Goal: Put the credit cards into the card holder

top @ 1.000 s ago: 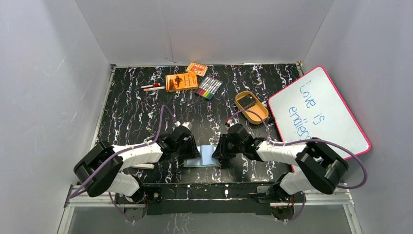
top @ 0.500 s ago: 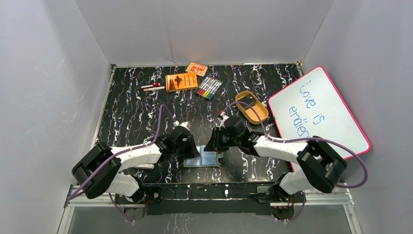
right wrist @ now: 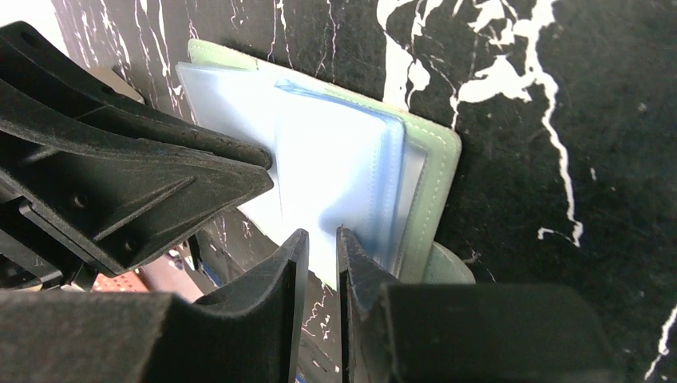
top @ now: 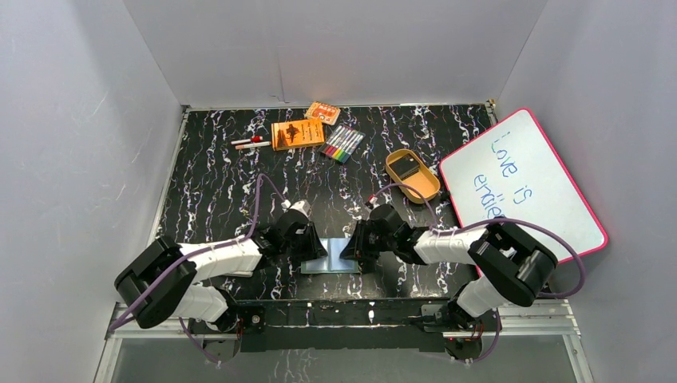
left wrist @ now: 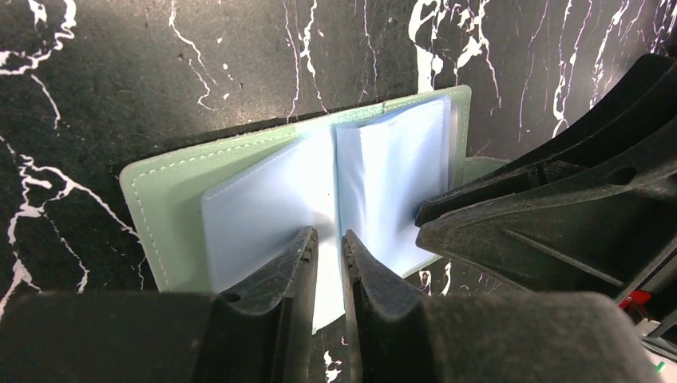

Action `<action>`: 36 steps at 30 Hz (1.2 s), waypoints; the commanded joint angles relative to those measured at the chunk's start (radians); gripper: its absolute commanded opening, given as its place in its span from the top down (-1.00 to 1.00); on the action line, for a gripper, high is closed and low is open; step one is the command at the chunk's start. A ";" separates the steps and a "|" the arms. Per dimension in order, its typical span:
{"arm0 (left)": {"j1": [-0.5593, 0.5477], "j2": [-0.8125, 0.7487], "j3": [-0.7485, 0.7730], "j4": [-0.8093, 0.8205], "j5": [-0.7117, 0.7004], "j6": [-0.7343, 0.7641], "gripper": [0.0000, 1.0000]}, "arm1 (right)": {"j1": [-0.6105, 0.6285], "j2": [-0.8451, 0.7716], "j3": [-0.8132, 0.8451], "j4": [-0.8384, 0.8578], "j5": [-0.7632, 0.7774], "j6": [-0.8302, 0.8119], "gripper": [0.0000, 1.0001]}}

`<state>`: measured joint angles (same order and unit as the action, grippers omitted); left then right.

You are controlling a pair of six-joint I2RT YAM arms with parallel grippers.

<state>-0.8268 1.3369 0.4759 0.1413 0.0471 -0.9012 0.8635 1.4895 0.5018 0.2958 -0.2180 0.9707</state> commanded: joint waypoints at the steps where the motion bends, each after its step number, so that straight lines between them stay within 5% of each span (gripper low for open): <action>1: 0.000 -0.022 -0.059 -0.084 -0.070 -0.002 0.65 | -0.009 0.002 -0.087 -0.076 0.090 0.033 0.43; 17: 0.000 -0.077 -0.080 -0.110 -0.098 -0.005 0.59 | -0.023 -0.199 -0.046 -0.289 0.174 -0.013 0.35; 28: 0.000 -0.146 -0.003 -0.176 -0.089 0.008 0.11 | -0.028 -0.344 0.278 -0.596 0.290 -0.216 0.19; 36: 0.000 -0.218 0.087 -0.240 -0.087 0.024 -0.24 | -0.137 -0.323 0.490 -0.658 0.364 -0.314 -0.18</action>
<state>-0.8268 1.1736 0.4931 -0.0391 -0.0196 -0.8986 0.7883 1.1633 0.8757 -0.3183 0.0612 0.7284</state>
